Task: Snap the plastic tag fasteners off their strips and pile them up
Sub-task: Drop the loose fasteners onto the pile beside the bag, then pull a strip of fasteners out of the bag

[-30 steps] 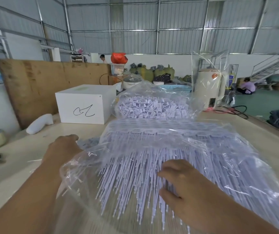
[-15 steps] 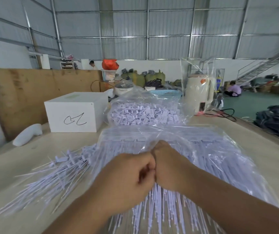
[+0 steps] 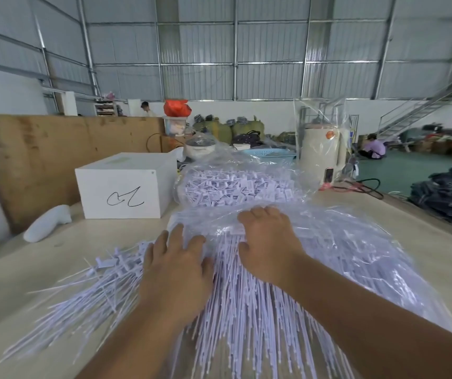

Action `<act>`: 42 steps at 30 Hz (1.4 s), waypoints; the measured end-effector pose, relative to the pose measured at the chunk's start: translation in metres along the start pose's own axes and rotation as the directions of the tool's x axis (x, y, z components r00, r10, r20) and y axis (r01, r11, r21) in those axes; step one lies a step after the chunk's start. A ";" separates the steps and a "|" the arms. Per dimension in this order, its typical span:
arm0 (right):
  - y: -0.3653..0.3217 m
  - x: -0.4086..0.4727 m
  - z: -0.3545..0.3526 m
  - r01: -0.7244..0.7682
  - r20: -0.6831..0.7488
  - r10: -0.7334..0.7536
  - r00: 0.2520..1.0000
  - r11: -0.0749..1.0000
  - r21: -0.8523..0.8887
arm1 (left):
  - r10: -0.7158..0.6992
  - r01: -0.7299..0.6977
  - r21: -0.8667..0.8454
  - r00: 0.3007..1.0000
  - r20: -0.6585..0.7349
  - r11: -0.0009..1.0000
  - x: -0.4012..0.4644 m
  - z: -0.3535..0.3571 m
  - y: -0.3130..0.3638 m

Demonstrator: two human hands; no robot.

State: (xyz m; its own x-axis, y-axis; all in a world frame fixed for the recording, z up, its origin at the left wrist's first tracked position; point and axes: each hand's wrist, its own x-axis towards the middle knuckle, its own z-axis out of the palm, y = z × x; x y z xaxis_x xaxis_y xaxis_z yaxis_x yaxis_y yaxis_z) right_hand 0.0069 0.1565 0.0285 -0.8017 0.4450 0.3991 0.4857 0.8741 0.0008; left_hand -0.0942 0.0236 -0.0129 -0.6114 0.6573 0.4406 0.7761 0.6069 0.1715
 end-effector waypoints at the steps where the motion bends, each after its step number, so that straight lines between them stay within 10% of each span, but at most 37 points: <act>1: 0.000 -0.004 -0.002 -0.002 -0.041 0.001 0.999 1.000 -0.014 | -0.016 0.015 -0.028 1.000 -0.015 0.999 0.000 -0.002 0.001; 11: 0.005 -0.057 -0.042 0.019 -0.332 -0.076 0.940 0.985 -0.172 | -0.130 0.079 -0.201 0.959 -0.252 0.976 -0.005 -0.031 0.013; 16: 0.010 -0.079 -0.065 0.085 -0.397 -0.065 0.915 0.996 0.033 | -0.245 0.097 -0.757 0.966 -0.085 0.647 -0.004 -0.034 0.017; 19: 0.008 -0.086 -0.063 0.127 -0.389 -0.098 0.916 0.991 0.049 | -0.294 0.182 -0.808 0.956 0.011 0.560 -0.004 -0.029 0.017; 29: 0.032 -0.087 -0.054 0.142 -0.432 -0.105 0.896 0.989 0.053 | -0.154 -0.170 -0.788 0.936 -0.317 0.592 -0.014 -0.046 0.027; 34: 0.022 -0.091 -0.072 0.156 -0.398 -0.087 0.913 0.977 0.143 | -0.326 -0.030 -0.990 0.943 -0.073 0.136 -0.009 -0.057 0.040; 42: 0.014 -0.095 -0.071 0.152 -0.271 -0.128 0.954 0.986 0.068 | 0.073 0.096 -0.990 0.993 0.088 -0.107 -0.020 -0.053 0.046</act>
State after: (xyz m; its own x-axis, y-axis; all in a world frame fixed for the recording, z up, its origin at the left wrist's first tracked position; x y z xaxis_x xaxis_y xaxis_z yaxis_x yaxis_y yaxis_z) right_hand 0.1148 0.1127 0.0555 -0.7324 0.2599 0.6294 0.3339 0.9426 -0.0006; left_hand -0.0378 0.0149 0.0332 -0.5644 0.7368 0.3723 0.0109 -0.4443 0.8958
